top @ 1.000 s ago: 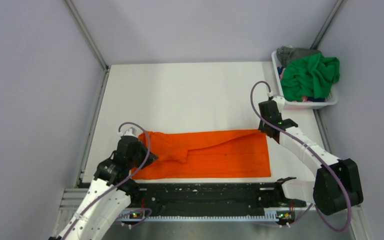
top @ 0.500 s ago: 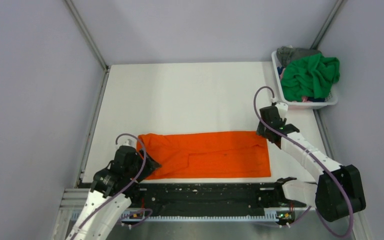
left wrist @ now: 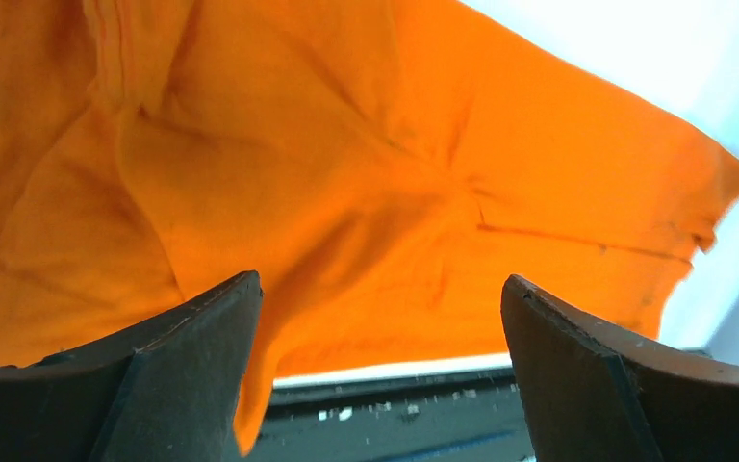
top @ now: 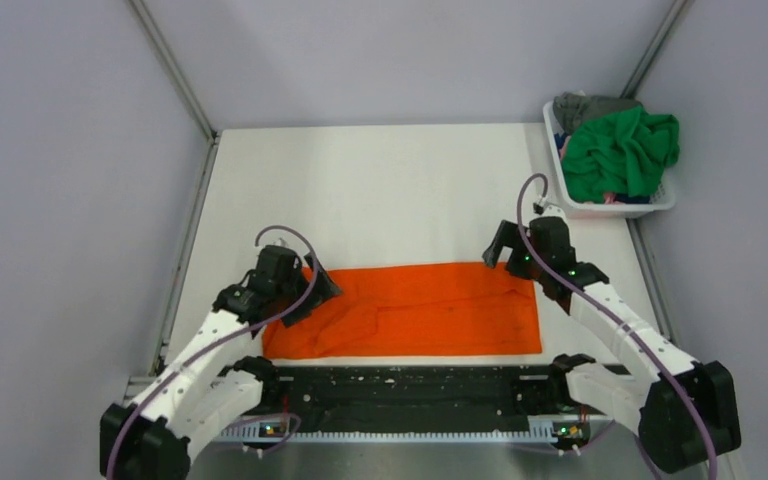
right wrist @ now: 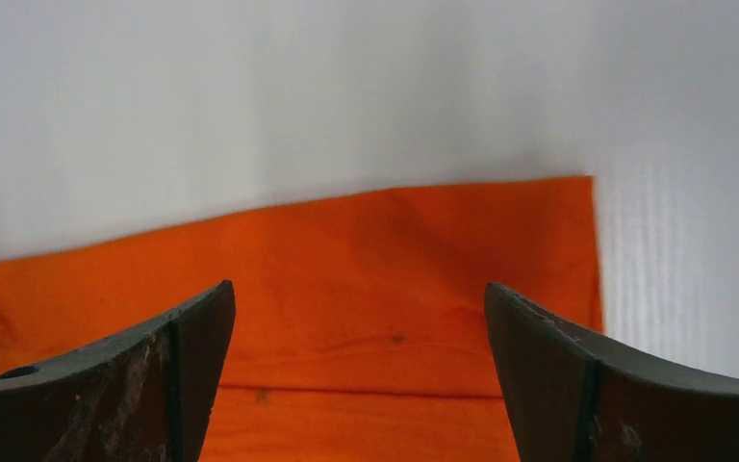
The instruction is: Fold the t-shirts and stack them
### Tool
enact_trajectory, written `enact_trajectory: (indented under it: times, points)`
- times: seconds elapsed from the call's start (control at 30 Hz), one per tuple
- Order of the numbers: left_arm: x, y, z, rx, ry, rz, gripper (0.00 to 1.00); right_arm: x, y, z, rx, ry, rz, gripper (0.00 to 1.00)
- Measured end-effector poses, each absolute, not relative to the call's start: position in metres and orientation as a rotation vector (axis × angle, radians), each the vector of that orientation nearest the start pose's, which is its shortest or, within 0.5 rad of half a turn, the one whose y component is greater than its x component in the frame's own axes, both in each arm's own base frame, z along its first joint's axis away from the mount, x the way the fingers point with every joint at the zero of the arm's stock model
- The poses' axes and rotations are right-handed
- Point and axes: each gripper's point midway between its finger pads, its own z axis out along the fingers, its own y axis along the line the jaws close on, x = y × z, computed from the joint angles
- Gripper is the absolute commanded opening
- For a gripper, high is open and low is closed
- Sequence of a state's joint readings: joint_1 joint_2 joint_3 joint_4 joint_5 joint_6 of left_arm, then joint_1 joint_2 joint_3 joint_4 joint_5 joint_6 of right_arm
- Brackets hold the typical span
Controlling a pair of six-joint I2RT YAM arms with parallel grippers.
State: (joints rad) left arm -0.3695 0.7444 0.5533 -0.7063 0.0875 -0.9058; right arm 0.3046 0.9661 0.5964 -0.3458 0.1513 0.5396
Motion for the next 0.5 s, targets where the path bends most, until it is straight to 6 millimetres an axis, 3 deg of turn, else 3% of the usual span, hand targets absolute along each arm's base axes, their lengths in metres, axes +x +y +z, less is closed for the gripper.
enact_trajectory:
  times: [0.13, 0.23, 0.4, 0.5]
  points:
    - [0.204, -0.118, 0.062, -0.696, 2.567, -0.485, 0.99, 0.276, 0.116, 0.082, 0.249, 2.368, 0.455, 0.99]
    - [0.216, -0.107, 0.032, -0.748, 2.623, -0.369, 0.99, 0.273, 0.123, 0.061, 0.23, 2.45, 0.474, 0.99]
    - [0.262, -0.103, 0.032, -0.84, 2.596, -0.39, 0.99, 0.263, 0.123, 0.041, 0.218, 2.521, 0.466, 0.99]
    - [0.303, -0.108, 0.035, -0.848, 2.593, -0.42, 0.99, 0.256, 0.124, 0.036, 0.191, 2.539, 0.469, 0.98]
